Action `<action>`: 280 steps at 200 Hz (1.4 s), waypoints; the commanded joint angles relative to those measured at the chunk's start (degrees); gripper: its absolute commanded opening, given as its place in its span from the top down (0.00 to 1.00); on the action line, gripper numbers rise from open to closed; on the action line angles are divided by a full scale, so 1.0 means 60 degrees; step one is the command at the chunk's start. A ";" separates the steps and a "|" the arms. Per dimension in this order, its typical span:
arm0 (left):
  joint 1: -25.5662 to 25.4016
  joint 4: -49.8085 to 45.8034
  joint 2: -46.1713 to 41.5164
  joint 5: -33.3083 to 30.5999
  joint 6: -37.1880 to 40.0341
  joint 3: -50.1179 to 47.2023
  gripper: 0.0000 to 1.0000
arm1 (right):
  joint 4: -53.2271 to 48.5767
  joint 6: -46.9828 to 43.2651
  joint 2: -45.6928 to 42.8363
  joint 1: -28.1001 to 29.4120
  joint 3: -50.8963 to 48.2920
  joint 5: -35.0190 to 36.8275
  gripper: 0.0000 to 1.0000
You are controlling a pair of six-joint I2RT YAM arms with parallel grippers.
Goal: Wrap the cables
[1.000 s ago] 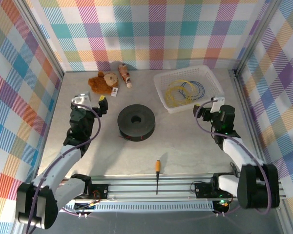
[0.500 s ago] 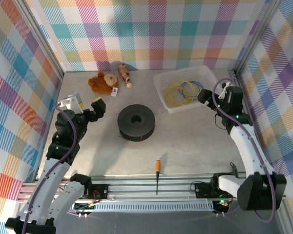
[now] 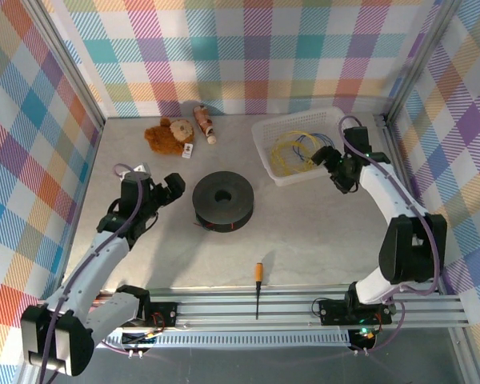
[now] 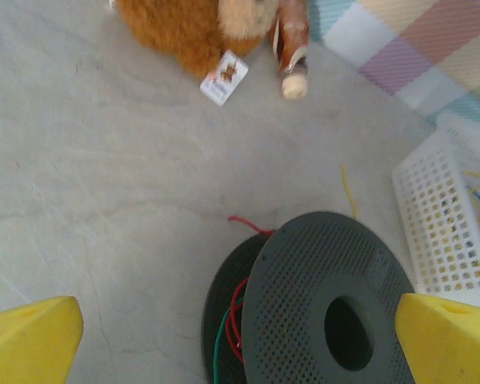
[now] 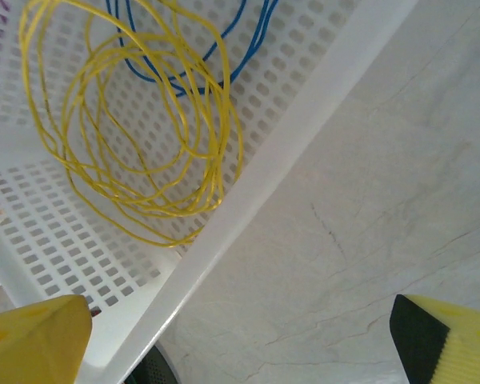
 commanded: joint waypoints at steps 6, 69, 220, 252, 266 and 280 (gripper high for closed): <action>-0.0047 -0.0278 0.0798 0.0834 -0.0280 0.0381 0.00 | -0.0802 0.0883 0.0734 0.0288 0.0845 0.0361 0.08; -0.0047 -0.0218 0.1733 0.1546 -0.0333 0.0611 0.00 | -0.1679 0.1059 0.2606 0.0724 0.2305 0.0907 0.29; -0.0068 -0.0332 0.1894 0.1914 -0.0209 0.0728 0.00 | -0.3203 -0.2256 0.2005 0.0755 0.1681 0.2742 1.00; -0.0061 -0.0331 0.1909 0.2068 -0.0184 0.0731 0.00 | -0.2401 -0.3455 0.0871 0.0765 0.1107 0.1748 0.64; -0.0061 -0.0332 0.1848 0.2098 -0.0160 0.0723 0.00 | -0.2232 -0.3782 0.0326 0.0758 0.0962 0.1596 0.46; -0.0063 -0.0332 0.1807 0.2098 -0.0150 0.0708 0.00 | -0.2261 -0.4099 0.0015 0.0757 0.1103 0.1506 0.42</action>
